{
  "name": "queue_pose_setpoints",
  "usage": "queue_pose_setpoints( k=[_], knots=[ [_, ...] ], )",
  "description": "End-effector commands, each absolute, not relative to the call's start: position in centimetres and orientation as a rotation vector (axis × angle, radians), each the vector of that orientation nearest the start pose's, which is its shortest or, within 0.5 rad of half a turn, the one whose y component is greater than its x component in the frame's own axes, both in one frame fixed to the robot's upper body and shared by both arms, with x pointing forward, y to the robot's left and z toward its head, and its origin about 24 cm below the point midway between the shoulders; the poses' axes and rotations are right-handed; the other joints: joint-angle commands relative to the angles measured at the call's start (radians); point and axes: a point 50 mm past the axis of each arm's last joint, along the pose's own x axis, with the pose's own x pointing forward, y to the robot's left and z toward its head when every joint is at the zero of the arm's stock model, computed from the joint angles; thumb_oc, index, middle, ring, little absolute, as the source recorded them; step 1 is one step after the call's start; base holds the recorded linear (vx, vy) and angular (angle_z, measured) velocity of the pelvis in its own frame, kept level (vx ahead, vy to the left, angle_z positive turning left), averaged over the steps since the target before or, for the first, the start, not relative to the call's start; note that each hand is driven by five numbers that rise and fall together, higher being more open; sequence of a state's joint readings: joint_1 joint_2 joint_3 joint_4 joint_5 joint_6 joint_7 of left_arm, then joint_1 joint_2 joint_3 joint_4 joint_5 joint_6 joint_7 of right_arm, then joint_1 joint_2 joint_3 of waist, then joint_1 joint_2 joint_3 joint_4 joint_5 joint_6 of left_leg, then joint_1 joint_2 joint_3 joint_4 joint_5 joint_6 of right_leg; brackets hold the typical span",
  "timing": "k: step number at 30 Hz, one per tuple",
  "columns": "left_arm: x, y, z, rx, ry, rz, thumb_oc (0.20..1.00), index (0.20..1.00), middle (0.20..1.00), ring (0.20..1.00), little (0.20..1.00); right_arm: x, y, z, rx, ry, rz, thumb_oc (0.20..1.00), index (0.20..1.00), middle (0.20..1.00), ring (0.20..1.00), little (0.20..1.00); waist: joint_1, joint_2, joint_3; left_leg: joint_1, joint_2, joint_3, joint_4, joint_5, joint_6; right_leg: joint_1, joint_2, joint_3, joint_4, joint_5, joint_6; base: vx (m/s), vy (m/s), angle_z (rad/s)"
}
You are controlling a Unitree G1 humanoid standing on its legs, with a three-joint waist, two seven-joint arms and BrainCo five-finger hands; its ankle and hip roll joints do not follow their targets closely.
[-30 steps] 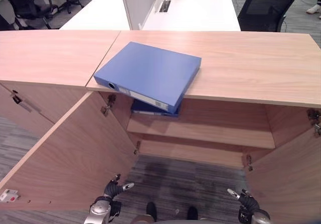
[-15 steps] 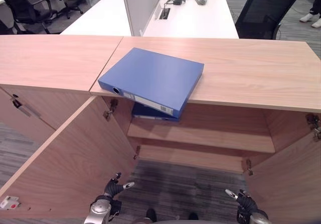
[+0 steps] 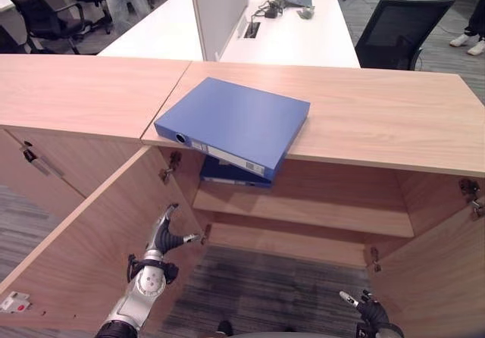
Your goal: Put the empty folder in the office cabinet
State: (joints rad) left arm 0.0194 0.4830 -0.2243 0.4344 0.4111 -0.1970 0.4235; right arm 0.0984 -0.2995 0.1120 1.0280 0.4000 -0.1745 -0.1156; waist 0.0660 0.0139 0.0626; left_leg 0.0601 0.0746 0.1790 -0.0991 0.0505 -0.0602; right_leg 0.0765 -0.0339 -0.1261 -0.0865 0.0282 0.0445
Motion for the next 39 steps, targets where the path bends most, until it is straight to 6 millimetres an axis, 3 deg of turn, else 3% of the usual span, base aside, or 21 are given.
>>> queue_pose_setpoints(
  k=[1,8,15,25,30,37,38,39],
  knots=[
    [25.5,24.2,3.5,1.121,-0.223,0.216,1.0,1.0,1.0,1.0,1.0,12.0,-25.1,-13.7,-0.056,0.86,-0.363,1.0,1.0,1.0,1.0,1.0,0.041,-0.034,0.018,0.063,0.023,0.008,0.023,-0.088,-0.056,-0.049,-0.107,0.041,0.093,-0.037,0.173,0.02,-0.036,0.0],
    [26.4,23.5,9.0,1.3,-0.546,0.288,1.0,1.0,1.0,1.0,1.0,12.0,-24.4,-13.9,-0.049,0.87,-0.328,1.0,1.0,1.0,1.0,1.0,0.042,-0.041,0.013,0.065,0.03,0.012,0.018,-0.088,-0.061,-0.049,-0.103,0.032,0.087,-0.037,0.176,0.01,-0.013,0.0],
    [27.0,23.2,11.0,1.446,-0.671,0.282,1.0,1.0,1.0,1.0,1.0,12.8,-24.2,-13.7,-0.066,0.846,-0.302,1.0,1.0,1.0,1.0,1.0,0.033,-0.036,0.006,0.083,0.033,0.023,0.017,-0.095,-0.062,-0.038,-0.098,0.032,0.089,-0.042,0.175,0.01,-0.001,-0.02],
    [28.1,22.9,12.9,1.523,-0.773,0.325,1.0,1.0,1.0,1.0,1.0,13.8,-23.7,-13.4,-0.089,0.826,-0.272,1.0,1.0,1.0,1.0,1.0,0.024,-0.027,0.03,0.081,0.04,0.025,0.025,-0.098,-0.062,-0.063,-0.093,0.034,0.12,-0.051,0.174,-0.01,-0.001,-0.03],
    [29.8,21.7,16.2,1.523,-0.927,0.381,1.0,1.0,1.0,1.0,1.0,17.6,-23.1,-12.0,-0.104,0.729,-0.248,1.0,1.0,1.0,1.0,1.0,0.033,-0.019,0.147,-0.071,0.05,0.007,0.178,-0.118,-0.048,-0.218,-0.094,0.033,0.265,-0.071,0.161,-0.23,-0.021,-0.09],
    [30.5,20.3,18.3,1.483,-1.031,0.425,1.0,1.0,1.0,1.0,1.0,18.6,-22.6,-11.7,-0.092,0.704,-0.252,1.0,1.0,1.0,1.0,1.0,0.03,-0.023,0.192,-0.208,0.056,-0.015,0.321,-0.146,-0.035,-0.318,-0.112,0.023,0.365,-0.084,0.152,-0.1,-0.015,0.11],
    [30.4,19.8,19.8,1.46,-1.104,0.462,1.0,1.0,1.0,1.0,1.0,18.9,-22.6,-11.6,-0.089,0.702,-0.257,1.0,1.0,1.0,1.0,1.0,0.028,-0.024,0.202,-0.26,0.053,-0.025,0.375,-0.16,-0.033,-0.347,-0.119,0.019,0.4,-0.093,0.149,-0.06,-0.013,0.29],
    [30.4,19.8,19.8,1.46,-1.104,0.462,1.0,1.0,1.0,1.0,1.0,18.9,-22.6,-11.6,-0.089,0.702,-0.257,1.0,1.0,1.0,1.0,1.0,0.028,-0.024,0.202,-0.26,0.053,-0.025,0.375,-0.16,-0.033,-0.347,-0.119,0.019,0.4,-0.093,0.149,-0.09,-0.019,0.1]
  ],
)
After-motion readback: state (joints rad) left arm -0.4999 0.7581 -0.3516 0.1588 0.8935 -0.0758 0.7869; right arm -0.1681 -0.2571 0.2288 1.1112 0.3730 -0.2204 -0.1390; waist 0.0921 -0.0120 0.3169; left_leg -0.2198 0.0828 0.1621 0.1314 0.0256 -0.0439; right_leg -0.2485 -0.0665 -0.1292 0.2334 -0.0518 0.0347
